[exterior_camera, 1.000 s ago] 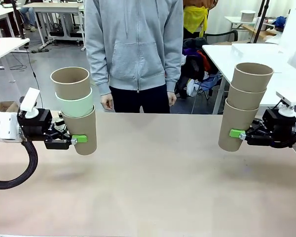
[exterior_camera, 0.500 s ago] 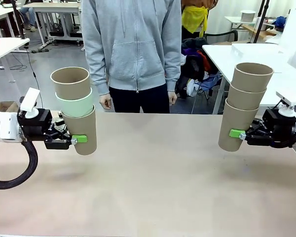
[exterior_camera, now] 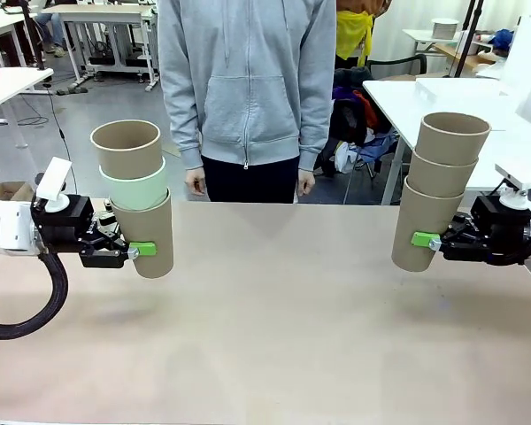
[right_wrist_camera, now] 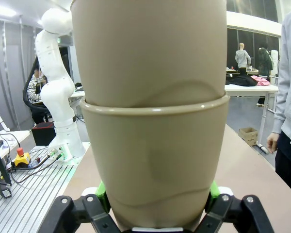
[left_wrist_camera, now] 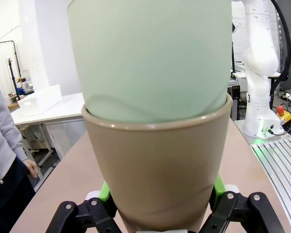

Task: Stack the cups and store them in the basket.
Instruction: Place the stack of Reusable plastic cups into the Pantry Basket.

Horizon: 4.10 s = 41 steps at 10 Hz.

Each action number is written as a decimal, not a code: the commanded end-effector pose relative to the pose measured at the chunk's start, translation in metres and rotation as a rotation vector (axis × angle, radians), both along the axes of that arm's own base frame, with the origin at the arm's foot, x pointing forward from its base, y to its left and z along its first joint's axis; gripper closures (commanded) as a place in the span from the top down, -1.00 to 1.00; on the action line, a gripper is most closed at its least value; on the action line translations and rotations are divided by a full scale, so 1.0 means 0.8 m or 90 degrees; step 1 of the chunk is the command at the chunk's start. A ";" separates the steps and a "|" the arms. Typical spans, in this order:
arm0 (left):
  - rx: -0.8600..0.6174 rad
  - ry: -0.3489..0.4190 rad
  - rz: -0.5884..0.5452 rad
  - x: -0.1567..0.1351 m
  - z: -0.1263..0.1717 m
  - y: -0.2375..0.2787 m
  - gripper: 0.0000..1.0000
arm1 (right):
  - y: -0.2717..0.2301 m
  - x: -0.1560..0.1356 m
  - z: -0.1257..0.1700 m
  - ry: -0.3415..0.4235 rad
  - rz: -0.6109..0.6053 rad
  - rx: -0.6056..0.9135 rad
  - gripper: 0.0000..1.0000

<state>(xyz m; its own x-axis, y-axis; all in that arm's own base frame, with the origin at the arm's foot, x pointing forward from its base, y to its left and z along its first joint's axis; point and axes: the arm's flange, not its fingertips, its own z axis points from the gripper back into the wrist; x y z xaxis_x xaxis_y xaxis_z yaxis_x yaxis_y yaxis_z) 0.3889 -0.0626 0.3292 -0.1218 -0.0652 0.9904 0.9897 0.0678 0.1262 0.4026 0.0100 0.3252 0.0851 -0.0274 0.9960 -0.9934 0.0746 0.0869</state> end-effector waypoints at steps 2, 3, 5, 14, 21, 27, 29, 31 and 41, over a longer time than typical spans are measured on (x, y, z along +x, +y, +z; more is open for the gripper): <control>-0.003 -0.009 -0.002 0.000 0.005 0.000 0.70 | 0.000 -0.001 0.003 -0.011 -0.001 -0.001 0.68; -0.003 -0.009 -0.002 0.000 0.005 0.000 0.70 | 0.000 -0.001 0.003 -0.011 -0.001 -0.001 0.68; -0.003 -0.009 -0.002 0.000 0.005 0.000 0.70 | 0.000 -0.001 0.003 -0.011 -0.001 -0.001 0.68; -0.003 -0.009 -0.002 0.000 0.005 0.000 0.70 | 0.000 -0.001 0.003 -0.011 -0.001 -0.001 0.68; -0.003 -0.009 -0.002 0.000 0.005 0.000 0.70 | 0.000 -0.001 0.003 -0.011 -0.001 -0.001 0.68; -0.003 -0.009 -0.002 0.000 0.005 0.000 0.70 | 0.000 -0.001 0.003 -0.011 -0.001 -0.001 0.68; -0.003 -0.009 -0.002 0.000 0.005 0.000 0.70 | 0.000 -0.001 0.003 -0.011 -0.001 -0.001 0.68; -0.003 -0.009 -0.002 0.000 0.005 0.000 0.70 | 0.000 -0.001 0.003 -0.011 -0.001 -0.001 0.68; -0.003 -0.009 -0.002 0.000 0.005 0.000 0.70 | 0.000 -0.001 0.003 -0.011 -0.001 -0.001 0.68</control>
